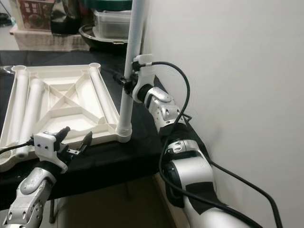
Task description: Building children table
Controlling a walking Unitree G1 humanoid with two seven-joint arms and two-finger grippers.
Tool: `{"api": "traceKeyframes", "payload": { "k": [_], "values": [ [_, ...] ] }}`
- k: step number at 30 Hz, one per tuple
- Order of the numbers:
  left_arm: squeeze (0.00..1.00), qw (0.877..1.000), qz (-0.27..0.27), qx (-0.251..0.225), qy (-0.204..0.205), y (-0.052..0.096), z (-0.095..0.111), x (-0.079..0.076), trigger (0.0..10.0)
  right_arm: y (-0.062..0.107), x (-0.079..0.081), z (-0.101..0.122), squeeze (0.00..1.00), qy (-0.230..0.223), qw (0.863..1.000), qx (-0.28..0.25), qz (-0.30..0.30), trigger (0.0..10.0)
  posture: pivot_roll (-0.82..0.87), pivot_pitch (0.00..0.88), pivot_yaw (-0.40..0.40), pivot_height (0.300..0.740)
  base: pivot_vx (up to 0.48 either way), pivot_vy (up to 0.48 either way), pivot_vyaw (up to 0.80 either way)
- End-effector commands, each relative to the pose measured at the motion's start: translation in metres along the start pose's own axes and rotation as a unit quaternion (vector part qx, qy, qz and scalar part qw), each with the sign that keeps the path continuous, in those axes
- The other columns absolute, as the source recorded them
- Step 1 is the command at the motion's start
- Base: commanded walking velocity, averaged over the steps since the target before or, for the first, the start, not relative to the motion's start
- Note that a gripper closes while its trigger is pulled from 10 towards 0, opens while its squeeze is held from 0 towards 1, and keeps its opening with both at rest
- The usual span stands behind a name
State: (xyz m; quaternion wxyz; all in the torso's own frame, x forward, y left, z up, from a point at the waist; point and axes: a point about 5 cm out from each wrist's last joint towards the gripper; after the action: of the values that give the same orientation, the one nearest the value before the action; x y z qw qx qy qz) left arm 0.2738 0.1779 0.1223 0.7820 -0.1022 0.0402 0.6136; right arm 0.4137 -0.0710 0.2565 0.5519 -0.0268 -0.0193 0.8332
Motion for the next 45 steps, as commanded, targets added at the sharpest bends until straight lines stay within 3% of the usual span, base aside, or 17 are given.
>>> {"api": "traceKeyframes", "payload": {
  "k": [1,6,9,10,13,14,21,22,23,27,31,36,37,38,39,44,45],
  "values": [
    [0.00,1.000,0.012,-0.014,-0.008,0.009,0.009,-0.001,10.0,0.012,-0.029,-0.039,0.00,-0.036,0.981,0.085,-0.171,0.0,0.10,0.000,-0.133,0.740,0.000,0.000,0.00],
    [0.00,0.996,0.069,-0.043,-0.018,0.044,0.017,-0.019,10.0,0.022,-0.013,-0.060,0.00,-0.070,0.958,0.106,-0.256,0.0,0.09,0.000,-0.103,0.740,0.000,0.000,0.00],
    [0.00,0.996,0.080,-0.045,-0.014,0.049,0.017,-0.021,10.0,0.023,-0.010,-0.061,0.00,-0.072,0.957,0.106,-0.260,0.0,0.09,0.000,-0.103,0.740,0.000,0.000,0.00],
    [0.00,0.993,0.109,-0.022,-0.027,0.075,0.003,-0.031,10.0,0.023,0.003,-0.063,0.00,-0.074,0.965,0.108,-0.227,7.6,0.13,0.000,-0.116,0.740,0.000,0.000,0.00],
    [0.00,0.991,0.131,-0.002,-0.041,0.092,-0.007,-0.036,10.0,0.023,0.011,-0.065,0.00,-0.072,0.971,0.120,-0.192,7.6,0.13,0.000,-0.119,0.740,0.000,0.000,0.00],
    [0.00,0.988,0.152,-0.003,-0.036,0.096,-0.008,-0.033,10.0,0.022,0.015,-0.063,0.00,-0.068,0.976,0.118,-0.169,10.0,0.13,0.000,-0.126,0.740,0.000,0.000,0.00],
    [0.00,0.986,0.163,-0.001,-0.026,0.094,-0.009,-0.033,10.0,0.022,0.020,-0.049,0.00,-0.060,0.985,0.081,-0.142,10.0,0.13,0.000,-0.132,0.740,0.000,0.000,0.00],
    [0.00,0.988,0.153,0.005,-0.026,0.092,-0.009,-0.036,10.0,0.022,0.018,-0.044,1.00,-0.054,0.987,0.073,-0.136,10.0,0.12,0.000,-0.122,0.740,0.000,0.000,0.00],
    [0.00,0.989,0.144,0.011,-0.024,0.092,-0.009,-0.040,10.0,0.020,0.008,-0.023,0.00,-0.020,0.994,0.043,-0.096,10.0,0.12,0.000,-0.120,0.740,0.000,0.000,0.00],
    [0.00,0.989,0.143,0.013,-0.024,0.092,-0.008,-0.040,10.0,0.019,0.004,-0.013,0.00,-0.012,0.996,0.025,-0.079,10.0,0.12,0.000,-0.120,0.740,0.000,0.000,0.00],
    [0.00,0.990,0.135,0.015,-0.025,0.092,-0.009,-0.046,10.0,0.018,-0.002,0.018,0.00,0.056,0.994,-0.050,0.076,10.0,0.13,0.000,-0.124,0.740,0.000,0.000,0.00],
    [0.00,0.991,0.128,0.016,-0.027,0.091,-0.009,-0.048,10.0,0.021,-0.003,0.017,0.00,0.105,0.977,-0.047,0.180,10.0,0.13,0.000,-0.125,0.740,0.000,0.000,0.00],
    [0.00,0.992,0.124,0.017,-0.028,0.090,-0.009,-0.049,10.0,0.019,-0.003,0.010,0.00,0.104,0.975,-0.034,0.194,4.8,0.14,0.000,-0.122,0.740,0.000,0.000,0.00],
    [0.00,0.992,0.124,0.017,-0.028,0.090,-0.009,-0.049,10.0,0.019,-0.003,0.010,0.00,0.104,0.975,-0.034,0.194,4.8,0.14,0.000,-0.122,0.740,0.000,0.000,0.00],
    [0.00,0.992,0.119,0.018,-0.029,0.089,-0.009,-0.050,10.0,0.018,-0.002,0.005,0.00,0.097,0.974,-0.021,0.203,0.0,0.14,0.000,-0.123,0.740,0.000,0.000,0.00],
    [0.00,0.993,0.109,0.020,-0.035,0.088,-0.009,-0.051,10.0,0.011,0.000,-0.010,0.00,0.074,0.985,0.023,0.153,0.0,0.15,0.000,-0.127,0.740,0.000,0.000,0.00],
    [0.00,0.993,0.109,0.020,-0.036,0.089,-0.008,-0.051,10.0,0.007,-0.008,-0.015,0.00,0.050,0.996,0.043,0.065,0.0,0.14,0.000,-0.126,0.740,0.000,0.000,0.00]
  ]
}}
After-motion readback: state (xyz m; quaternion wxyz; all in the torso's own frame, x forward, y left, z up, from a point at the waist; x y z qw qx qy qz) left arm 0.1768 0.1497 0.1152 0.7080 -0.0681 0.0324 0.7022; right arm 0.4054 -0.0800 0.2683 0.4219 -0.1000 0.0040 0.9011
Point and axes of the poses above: a point about 5 cm out from each wrist's last joint towards the gripper, its own y axis pointing back from the gripper into the wrist, its own z axis along the axis of the wrist's last joint, x = y × z, and after that the axes turned 9 degrees about y, right-handed
